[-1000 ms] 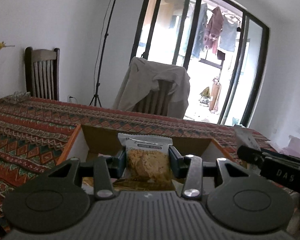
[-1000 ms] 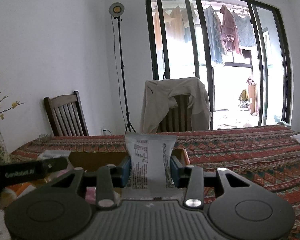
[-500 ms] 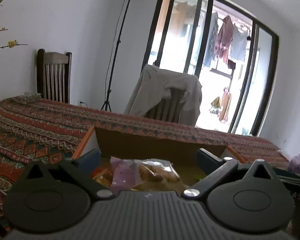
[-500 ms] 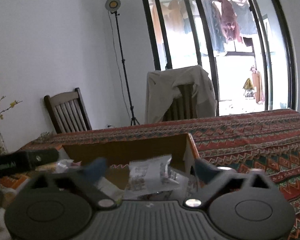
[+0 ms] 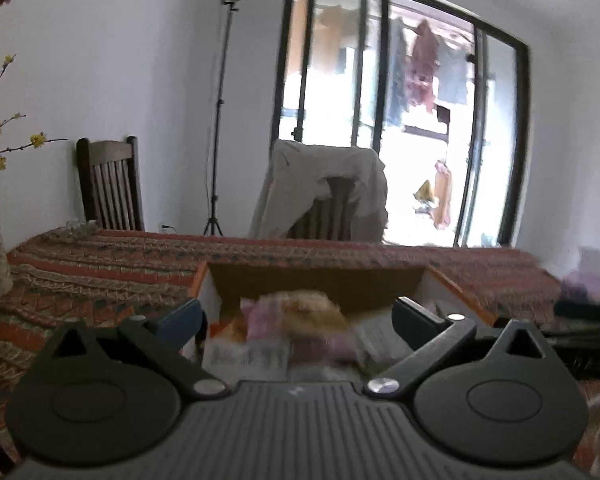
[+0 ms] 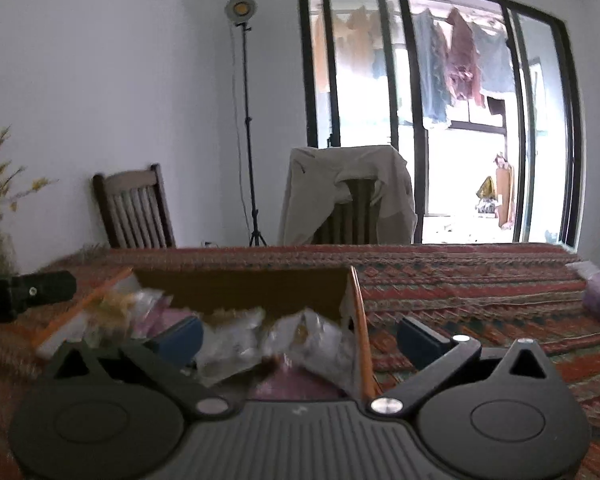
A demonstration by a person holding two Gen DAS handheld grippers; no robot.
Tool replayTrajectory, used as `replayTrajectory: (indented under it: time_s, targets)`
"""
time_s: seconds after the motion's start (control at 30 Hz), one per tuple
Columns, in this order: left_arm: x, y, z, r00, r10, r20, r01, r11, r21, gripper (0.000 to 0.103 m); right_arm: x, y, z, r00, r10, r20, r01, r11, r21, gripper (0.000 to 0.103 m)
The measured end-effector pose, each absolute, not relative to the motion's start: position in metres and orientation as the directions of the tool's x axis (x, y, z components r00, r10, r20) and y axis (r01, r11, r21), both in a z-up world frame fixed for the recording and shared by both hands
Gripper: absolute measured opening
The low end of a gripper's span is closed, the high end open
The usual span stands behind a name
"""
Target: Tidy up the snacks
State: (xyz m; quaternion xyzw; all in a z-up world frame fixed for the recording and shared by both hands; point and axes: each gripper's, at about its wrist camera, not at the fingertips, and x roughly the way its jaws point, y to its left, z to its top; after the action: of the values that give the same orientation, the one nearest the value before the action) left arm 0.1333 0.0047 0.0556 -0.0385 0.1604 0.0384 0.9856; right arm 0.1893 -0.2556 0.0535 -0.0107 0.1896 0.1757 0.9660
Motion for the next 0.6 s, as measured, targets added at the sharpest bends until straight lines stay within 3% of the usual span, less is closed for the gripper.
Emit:
replayTrajectory:
  time_s: [0.37, 0.6]
  targets:
    - [0.073, -0.003, 0.012, 0.891, 0.022, -0.453, -0.050, 0.998, -0.050, 0.103, 0.120, -0.270, 0.026, 0.814, 0.333, -0.475, -0.338, 0.938, 0.079, 0.103]
    - [0.046, 0.001, -0.003, 0.872, 0.033, -0.489, -0.064, 0.997, -0.045, 0.103, 0.096, -0.269, 0.012, 0.785, 0.329, -0.524, -0.331, 0.939, 0.094, 0.103]
